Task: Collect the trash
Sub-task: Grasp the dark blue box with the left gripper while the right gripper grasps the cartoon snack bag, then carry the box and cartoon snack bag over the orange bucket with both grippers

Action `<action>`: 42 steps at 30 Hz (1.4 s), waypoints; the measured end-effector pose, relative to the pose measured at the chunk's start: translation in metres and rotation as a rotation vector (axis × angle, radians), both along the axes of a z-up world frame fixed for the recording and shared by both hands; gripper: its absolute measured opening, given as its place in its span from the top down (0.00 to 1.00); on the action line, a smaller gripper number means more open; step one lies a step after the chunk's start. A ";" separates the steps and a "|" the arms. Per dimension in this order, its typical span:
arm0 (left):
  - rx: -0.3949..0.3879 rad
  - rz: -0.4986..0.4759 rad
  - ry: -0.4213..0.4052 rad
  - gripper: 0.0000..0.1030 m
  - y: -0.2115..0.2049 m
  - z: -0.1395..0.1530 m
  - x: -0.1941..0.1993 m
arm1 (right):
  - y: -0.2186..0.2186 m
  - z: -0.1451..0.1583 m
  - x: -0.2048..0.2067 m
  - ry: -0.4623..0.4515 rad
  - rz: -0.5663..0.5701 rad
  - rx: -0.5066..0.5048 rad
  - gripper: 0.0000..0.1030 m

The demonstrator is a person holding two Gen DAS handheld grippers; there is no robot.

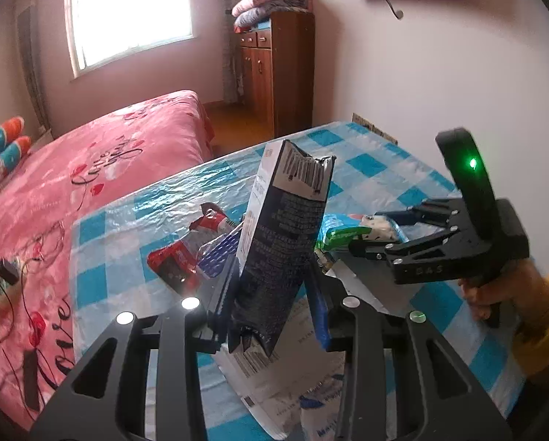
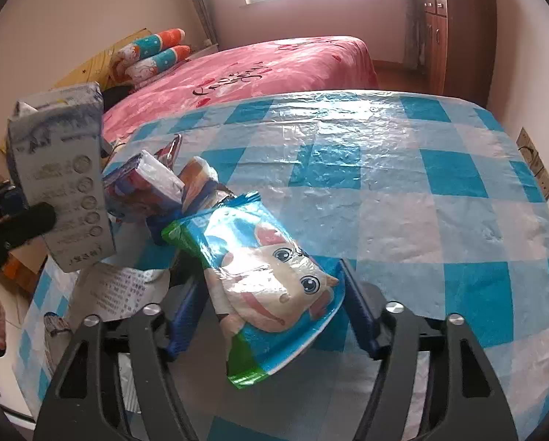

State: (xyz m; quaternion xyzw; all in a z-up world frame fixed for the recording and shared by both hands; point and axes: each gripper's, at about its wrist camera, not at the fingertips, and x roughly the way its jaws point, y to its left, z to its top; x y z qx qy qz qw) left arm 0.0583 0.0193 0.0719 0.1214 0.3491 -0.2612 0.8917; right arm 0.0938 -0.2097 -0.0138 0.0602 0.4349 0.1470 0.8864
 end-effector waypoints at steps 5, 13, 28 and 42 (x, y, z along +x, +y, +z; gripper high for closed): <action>-0.076 0.039 0.026 0.65 0.019 0.005 -0.009 | 0.001 0.001 -0.013 -0.004 -0.008 -0.002 0.45; -0.176 0.094 0.062 0.68 0.050 0.009 -0.028 | -0.011 0.002 -0.034 -0.009 -0.072 0.061 0.50; -0.333 0.177 0.170 0.68 0.095 -0.012 -0.058 | -0.014 0.010 -0.097 -0.038 -0.114 0.127 0.53; -0.389 0.248 0.212 0.68 0.137 -0.024 -0.104 | 0.034 0.036 -0.138 -0.075 -0.022 0.125 0.53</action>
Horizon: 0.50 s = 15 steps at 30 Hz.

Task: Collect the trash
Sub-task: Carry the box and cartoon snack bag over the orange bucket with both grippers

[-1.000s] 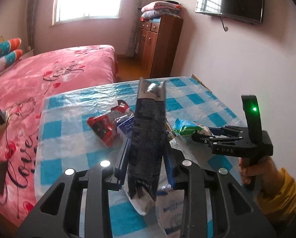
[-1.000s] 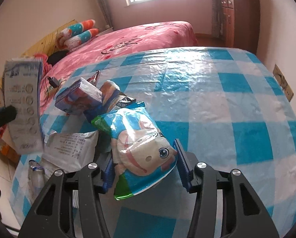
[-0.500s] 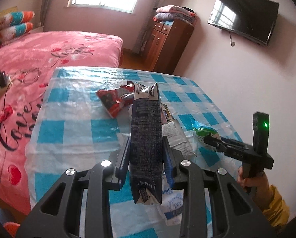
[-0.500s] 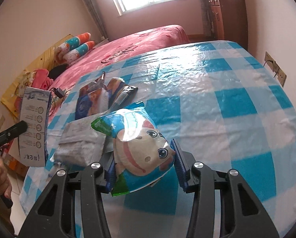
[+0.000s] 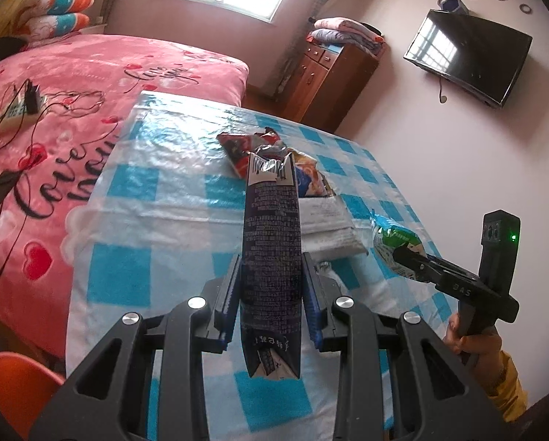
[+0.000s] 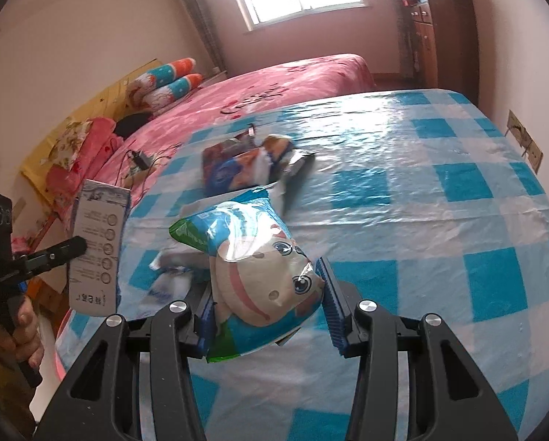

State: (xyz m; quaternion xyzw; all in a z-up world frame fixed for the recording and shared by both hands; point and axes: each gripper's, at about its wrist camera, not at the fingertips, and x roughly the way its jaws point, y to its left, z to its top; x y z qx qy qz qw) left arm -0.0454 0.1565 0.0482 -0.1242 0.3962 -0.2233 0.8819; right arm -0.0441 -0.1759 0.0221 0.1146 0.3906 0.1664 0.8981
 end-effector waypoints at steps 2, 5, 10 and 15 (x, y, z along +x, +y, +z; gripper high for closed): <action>-0.007 0.012 0.000 0.68 0.008 -0.001 -0.007 | 0.007 0.001 -0.003 0.003 0.018 0.001 0.53; -0.016 0.029 0.001 0.68 0.019 -0.001 -0.017 | 0.022 0.003 -0.010 0.006 0.049 -0.002 0.53; -0.028 0.062 0.007 0.68 0.043 -0.003 -0.034 | 0.052 0.004 -0.021 0.018 0.117 -0.005 0.53; -0.037 0.108 0.021 0.68 0.072 -0.007 -0.051 | 0.093 0.007 -0.031 0.028 0.216 -0.001 0.53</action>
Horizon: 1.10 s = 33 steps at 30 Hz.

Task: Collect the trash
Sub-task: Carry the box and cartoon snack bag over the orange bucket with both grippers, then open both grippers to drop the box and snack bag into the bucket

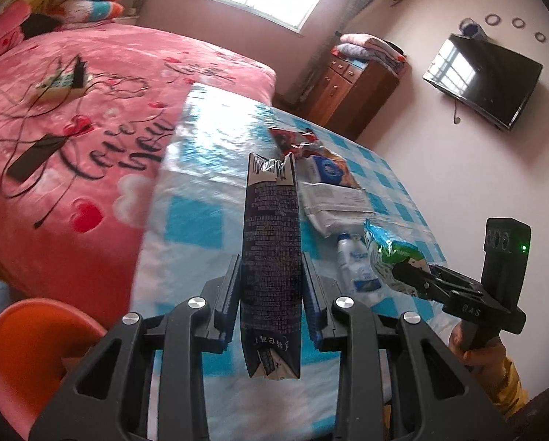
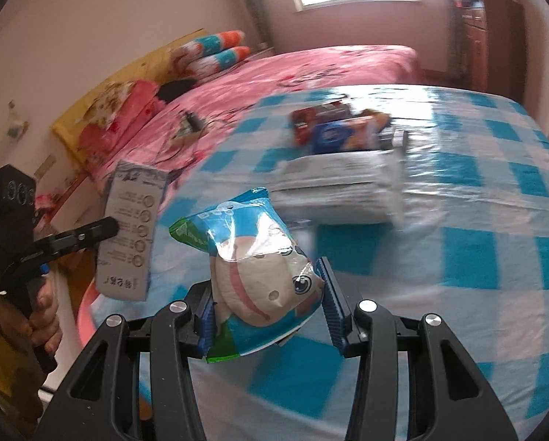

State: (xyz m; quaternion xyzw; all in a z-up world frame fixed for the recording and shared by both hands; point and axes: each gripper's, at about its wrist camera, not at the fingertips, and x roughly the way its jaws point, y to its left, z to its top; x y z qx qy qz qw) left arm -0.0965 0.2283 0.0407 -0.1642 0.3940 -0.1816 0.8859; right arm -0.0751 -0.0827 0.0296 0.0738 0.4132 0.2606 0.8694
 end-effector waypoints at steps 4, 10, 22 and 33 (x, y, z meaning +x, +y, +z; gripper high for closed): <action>-0.003 0.055 0.017 0.68 0.028 -0.005 -0.017 | 0.042 0.001 -0.012 0.008 0.100 -0.004 0.53; -0.021 0.159 0.026 0.68 0.080 -0.010 -0.044 | 0.107 0.000 -0.026 0.006 0.247 -0.035 0.53; -0.016 0.343 0.120 0.68 0.154 -0.056 -0.084 | 0.230 -0.015 -0.045 0.007 0.500 -0.124 0.52; 0.044 0.554 0.250 0.18 0.199 -0.095 -0.103 | 0.229 -0.015 -0.040 0.011 0.446 -0.035 0.15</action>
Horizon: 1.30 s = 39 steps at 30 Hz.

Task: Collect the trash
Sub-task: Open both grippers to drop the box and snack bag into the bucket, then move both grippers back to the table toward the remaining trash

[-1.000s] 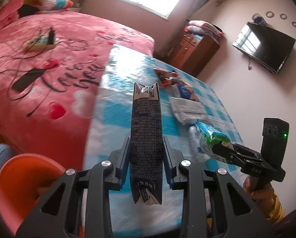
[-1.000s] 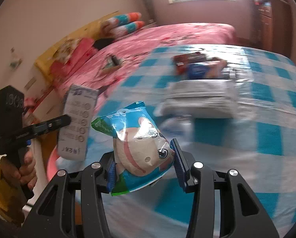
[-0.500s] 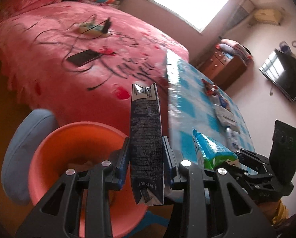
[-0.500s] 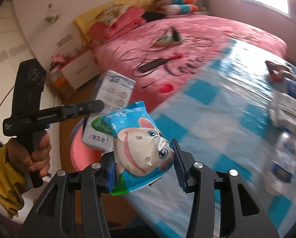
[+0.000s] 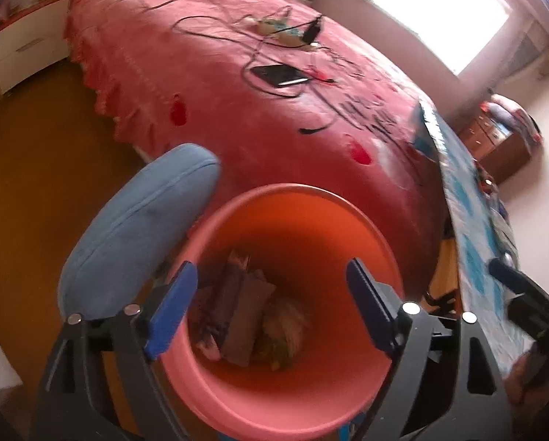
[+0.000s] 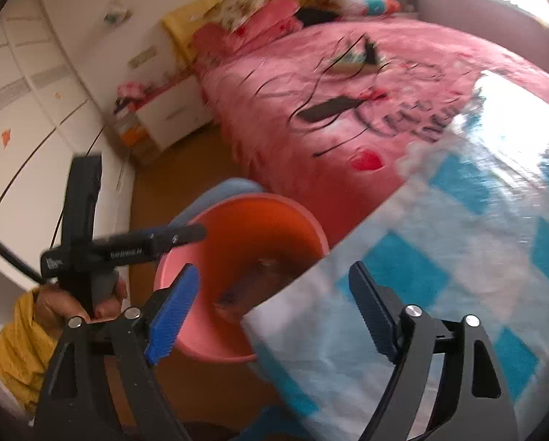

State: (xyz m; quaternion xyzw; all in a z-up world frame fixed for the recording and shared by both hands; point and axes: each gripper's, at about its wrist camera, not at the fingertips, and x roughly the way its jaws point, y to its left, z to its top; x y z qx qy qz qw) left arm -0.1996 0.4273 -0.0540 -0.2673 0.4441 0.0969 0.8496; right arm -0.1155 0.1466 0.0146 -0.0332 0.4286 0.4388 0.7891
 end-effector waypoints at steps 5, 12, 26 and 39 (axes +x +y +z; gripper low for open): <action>-0.011 0.042 -0.053 0.15 -0.003 0.000 -0.001 | -0.036 0.010 0.009 -0.013 -0.088 0.066 0.14; -0.005 0.059 -0.159 0.12 -0.020 0.010 -0.006 | -0.081 0.010 0.015 -0.014 -0.187 0.128 0.14; 0.193 -0.012 -0.127 0.12 -0.087 0.043 0.006 | -0.136 -0.006 0.022 -0.004 -0.285 0.171 0.09; 0.298 -0.097 -0.024 0.12 -0.136 0.056 0.026 | -0.175 -0.001 0.023 -0.027 -0.329 0.198 0.09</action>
